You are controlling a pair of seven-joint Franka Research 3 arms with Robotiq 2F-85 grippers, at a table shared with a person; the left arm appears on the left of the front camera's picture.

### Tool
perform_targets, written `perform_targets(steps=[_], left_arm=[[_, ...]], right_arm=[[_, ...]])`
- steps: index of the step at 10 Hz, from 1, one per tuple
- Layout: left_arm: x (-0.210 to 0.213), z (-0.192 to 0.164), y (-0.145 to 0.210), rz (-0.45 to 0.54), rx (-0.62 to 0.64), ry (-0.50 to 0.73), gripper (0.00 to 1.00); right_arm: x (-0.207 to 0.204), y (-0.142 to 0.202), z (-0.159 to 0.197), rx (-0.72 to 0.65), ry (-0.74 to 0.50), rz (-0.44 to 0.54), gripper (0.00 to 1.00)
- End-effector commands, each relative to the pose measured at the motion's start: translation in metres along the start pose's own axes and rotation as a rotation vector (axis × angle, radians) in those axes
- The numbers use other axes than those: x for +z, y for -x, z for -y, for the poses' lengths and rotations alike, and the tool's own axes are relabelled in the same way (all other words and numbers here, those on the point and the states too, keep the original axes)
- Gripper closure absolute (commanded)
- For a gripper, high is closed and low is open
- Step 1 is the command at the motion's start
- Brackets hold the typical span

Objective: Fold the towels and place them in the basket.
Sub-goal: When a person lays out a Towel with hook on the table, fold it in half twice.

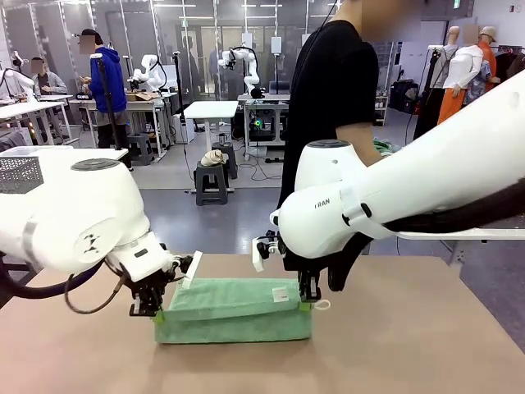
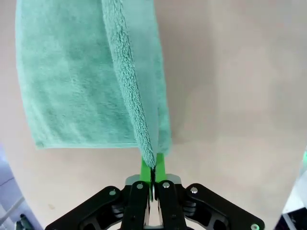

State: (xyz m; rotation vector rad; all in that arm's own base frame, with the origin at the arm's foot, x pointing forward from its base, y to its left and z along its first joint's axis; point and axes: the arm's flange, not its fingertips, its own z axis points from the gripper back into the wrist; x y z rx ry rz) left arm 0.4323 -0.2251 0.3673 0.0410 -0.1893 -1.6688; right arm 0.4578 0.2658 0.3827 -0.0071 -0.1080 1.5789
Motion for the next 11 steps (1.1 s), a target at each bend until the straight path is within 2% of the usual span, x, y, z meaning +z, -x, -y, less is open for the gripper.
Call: perform_targets(steps=[1, 5, 11], left_arm=[[-0.004, -0.041, 0.000, -0.027, -0.008, 0.039, 0.96], [-0.014, -0.095, 0.003, -0.084, 0.022, 0.009, 0.96], [-0.059, -0.125, 0.009, -0.087, -0.038, -0.031, 0.96]], right_arm=[[-0.001, 0.002, 0.035, 0.053, 0.005, 0.005, 0.96], [-0.021, -0.003, 0.083, 0.066, 0.001, 0.019, 0.96], [-0.054, -0.001, 0.109, 0.016, 0.044, -0.014, 0.96]])
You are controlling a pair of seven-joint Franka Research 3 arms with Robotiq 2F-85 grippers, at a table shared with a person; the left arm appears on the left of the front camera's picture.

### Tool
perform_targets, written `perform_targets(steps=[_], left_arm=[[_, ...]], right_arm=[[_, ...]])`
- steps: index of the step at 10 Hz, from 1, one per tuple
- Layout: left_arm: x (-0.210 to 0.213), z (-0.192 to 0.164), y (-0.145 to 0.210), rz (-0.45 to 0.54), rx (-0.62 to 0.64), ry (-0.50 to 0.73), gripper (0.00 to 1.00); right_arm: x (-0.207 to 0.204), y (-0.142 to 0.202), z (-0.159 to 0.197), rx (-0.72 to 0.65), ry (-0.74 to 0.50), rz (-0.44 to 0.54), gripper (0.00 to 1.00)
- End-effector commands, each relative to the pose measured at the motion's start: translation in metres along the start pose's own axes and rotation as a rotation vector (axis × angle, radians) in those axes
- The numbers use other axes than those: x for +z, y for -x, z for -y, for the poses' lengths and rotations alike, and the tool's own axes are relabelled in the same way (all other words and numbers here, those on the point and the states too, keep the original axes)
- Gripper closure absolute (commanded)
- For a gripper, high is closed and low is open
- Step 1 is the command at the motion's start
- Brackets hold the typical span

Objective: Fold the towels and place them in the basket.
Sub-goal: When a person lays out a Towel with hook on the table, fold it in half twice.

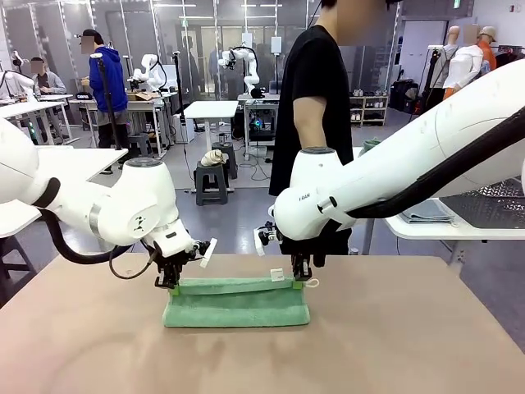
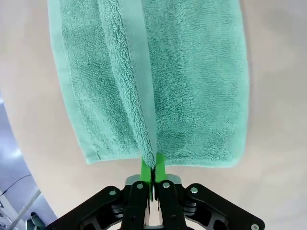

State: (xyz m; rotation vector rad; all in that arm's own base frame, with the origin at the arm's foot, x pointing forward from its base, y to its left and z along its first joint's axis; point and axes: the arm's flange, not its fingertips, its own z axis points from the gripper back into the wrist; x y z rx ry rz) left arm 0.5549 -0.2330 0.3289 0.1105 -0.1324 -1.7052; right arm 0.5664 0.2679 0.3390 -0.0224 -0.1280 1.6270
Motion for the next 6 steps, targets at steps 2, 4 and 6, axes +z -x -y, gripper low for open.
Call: perform_targets(steps=[2, 4, 6], left_arm=[[-0.0098, -0.0173, 0.0015, -0.017, 0.001, -0.057, 0.96], [-0.0078, -0.0169, 0.0015, -0.007, 0.012, -0.089, 0.77], [-0.0024, -0.0155, 0.0083, -0.002, 0.030, -0.113, 0.59]], right_arm=[[-0.0092, 0.0024, 0.0083, -0.043, 0.050, -0.031, 0.96], [-0.0115, 0.0036, 0.0075, -0.037, 0.071, -0.021, 0.76], [-0.0075, 0.0057, 0.0105, -0.017, 0.099, -0.028, 0.57]])
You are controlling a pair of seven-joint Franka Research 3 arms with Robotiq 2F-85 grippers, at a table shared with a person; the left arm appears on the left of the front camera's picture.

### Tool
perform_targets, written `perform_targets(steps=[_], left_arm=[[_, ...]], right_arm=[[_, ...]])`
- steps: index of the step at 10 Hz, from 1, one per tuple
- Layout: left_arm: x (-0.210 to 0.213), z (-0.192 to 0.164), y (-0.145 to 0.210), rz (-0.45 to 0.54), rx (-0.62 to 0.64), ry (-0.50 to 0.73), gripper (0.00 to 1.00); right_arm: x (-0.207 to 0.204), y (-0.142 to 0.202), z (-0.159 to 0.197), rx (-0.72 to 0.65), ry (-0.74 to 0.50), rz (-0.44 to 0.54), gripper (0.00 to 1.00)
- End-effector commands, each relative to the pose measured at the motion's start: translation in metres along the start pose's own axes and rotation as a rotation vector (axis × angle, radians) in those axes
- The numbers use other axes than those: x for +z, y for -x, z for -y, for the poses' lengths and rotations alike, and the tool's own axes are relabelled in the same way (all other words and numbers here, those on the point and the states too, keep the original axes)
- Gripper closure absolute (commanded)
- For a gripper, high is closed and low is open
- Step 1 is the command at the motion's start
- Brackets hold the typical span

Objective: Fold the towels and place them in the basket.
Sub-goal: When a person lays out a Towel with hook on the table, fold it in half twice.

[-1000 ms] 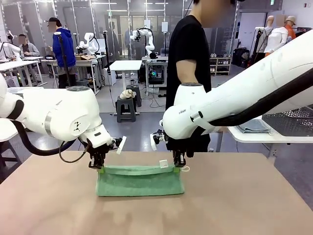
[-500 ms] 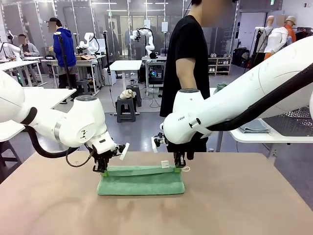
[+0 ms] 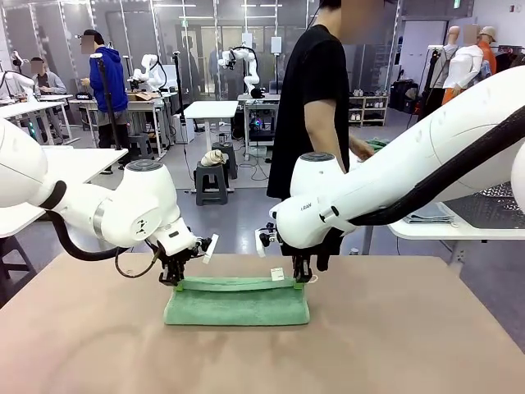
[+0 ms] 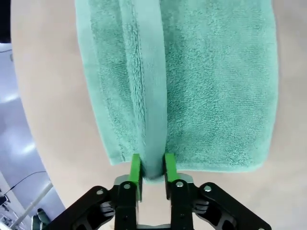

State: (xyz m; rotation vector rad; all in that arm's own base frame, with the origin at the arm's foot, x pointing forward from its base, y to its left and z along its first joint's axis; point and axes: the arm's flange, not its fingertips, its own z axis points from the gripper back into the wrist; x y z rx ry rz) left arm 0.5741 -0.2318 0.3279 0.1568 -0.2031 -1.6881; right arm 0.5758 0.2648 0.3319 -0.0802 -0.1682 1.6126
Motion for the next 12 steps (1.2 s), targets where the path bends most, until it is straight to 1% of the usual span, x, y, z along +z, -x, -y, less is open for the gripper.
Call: perform_targets(steps=[1, 2, 3, 4, 5, 6, 7, 9, 10, 11, 12], left_arm=[[0.010, 0.003, 0.010, -0.002, 0.027, -0.045, 0.74], [0.022, 0.003, 0.018, 0.010, 0.045, -0.056, 0.42], [0.038, 0.003, 0.025, 0.035, 0.065, -0.042, 0.60], [0.070, 0.010, 0.031, 0.071, 0.054, -0.008, 0.60], [0.105, 0.019, 0.038, 0.096, 0.050, 0.030, 0.60], [0.138, 0.028, 0.050, 0.127, 0.036, 0.065, 0.60], [0.164, 0.036, 0.064, 0.178, 0.036, 0.071, 0.60], [0.191, 0.054, 0.103, 0.323, 0.086, 0.041, 0.60], [0.190, 0.062, 0.123, 0.400, 0.130, 0.046, 0.60], [0.185, 0.074, 0.144, 0.496, 0.197, 0.040, 0.60], [0.175, 0.085, 0.164, 0.587, 0.249, 0.021, 0.60]], right_arm=[[0.005, 0.002, 0.005, -0.011, 0.034, -0.025, 0.73], [0.013, 0.003, 0.007, -0.018, 0.037, -0.023, 0.37], [0.026, 0.003, 0.005, -0.036, 0.025, -0.014, 0.53], [0.050, 0.001, -0.007, -0.068, -0.011, -0.007, 0.25], [0.077, -0.002, -0.022, -0.146, -0.060, 0.009, 0.25], [0.104, -0.002, -0.037, -0.258, -0.085, 0.016, 0.25], [0.126, -0.002, -0.050, -0.397, -0.075, 0.025, 0.25], [0.150, -0.007, -0.079, -0.737, -0.118, 0.067, 0.25], [0.153, -0.008, -0.092, -0.855, -0.124, 0.053, 0.25], [0.157, -0.008, -0.102, -0.866, -0.106, 0.075, 0.25], [0.162, -0.004, -0.076, -0.705, -0.140, 0.038, 0.25]])
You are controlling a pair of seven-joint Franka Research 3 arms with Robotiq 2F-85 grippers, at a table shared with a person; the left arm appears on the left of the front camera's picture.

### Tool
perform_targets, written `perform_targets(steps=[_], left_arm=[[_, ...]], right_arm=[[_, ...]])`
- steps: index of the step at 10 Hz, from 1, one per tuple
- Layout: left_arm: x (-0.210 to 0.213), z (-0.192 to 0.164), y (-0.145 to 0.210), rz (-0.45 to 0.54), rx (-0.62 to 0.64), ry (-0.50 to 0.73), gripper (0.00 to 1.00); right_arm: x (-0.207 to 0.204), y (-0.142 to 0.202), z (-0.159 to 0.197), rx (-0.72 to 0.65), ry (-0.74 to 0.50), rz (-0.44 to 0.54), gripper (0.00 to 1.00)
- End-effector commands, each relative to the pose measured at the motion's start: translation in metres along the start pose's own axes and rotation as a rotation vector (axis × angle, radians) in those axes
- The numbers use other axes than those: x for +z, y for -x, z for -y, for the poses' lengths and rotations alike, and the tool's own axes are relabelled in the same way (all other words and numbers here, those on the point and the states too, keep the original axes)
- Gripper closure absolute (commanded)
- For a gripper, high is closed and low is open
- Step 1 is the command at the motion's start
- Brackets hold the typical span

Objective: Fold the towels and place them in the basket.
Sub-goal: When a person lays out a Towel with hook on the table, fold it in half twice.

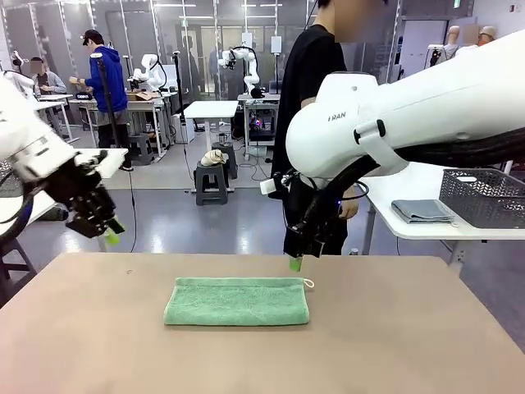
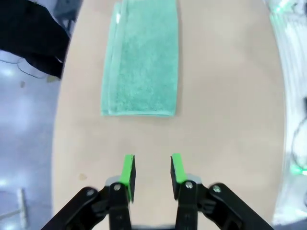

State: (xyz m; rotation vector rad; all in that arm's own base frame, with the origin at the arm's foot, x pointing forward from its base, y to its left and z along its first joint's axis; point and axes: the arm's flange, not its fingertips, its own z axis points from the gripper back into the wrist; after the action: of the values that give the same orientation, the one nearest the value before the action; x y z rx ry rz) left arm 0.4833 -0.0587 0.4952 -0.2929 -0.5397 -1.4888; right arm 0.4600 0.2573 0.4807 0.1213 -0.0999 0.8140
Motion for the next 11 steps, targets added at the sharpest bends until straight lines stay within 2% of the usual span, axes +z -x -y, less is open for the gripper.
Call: perform_targets(steps=[1, 3, 5, 9, 11], left_arm=[[-0.017, 0.013, 0.041, 0.203, 0.031, 0.006, 0.60], [-0.032, 0.008, 0.078, 0.332, 0.017, 0.037, 0.60], [-0.039, 0.006, 0.093, 0.388, -0.011, 0.034, 0.60], [-0.041, 0.002, 0.098, 0.427, 0.026, 0.081, 0.60], [-0.046, -0.001, 0.093, 0.386, 0.066, 0.087, 0.60]], right_arm=[[-0.002, -0.010, 0.013, 0.105, 0.002, -0.013, 0.25], [-0.002, -0.010, 0.013, 0.105, 0.002, -0.013, 0.25], [-0.005, -0.007, 0.005, 0.011, 0.005, 0.030, 0.24], [-0.030, -0.012, 0.010, -0.352, 0.008, 0.128, 0.24], [-0.050, -0.010, 0.013, -0.546, 0.024, 0.230, 0.24]])
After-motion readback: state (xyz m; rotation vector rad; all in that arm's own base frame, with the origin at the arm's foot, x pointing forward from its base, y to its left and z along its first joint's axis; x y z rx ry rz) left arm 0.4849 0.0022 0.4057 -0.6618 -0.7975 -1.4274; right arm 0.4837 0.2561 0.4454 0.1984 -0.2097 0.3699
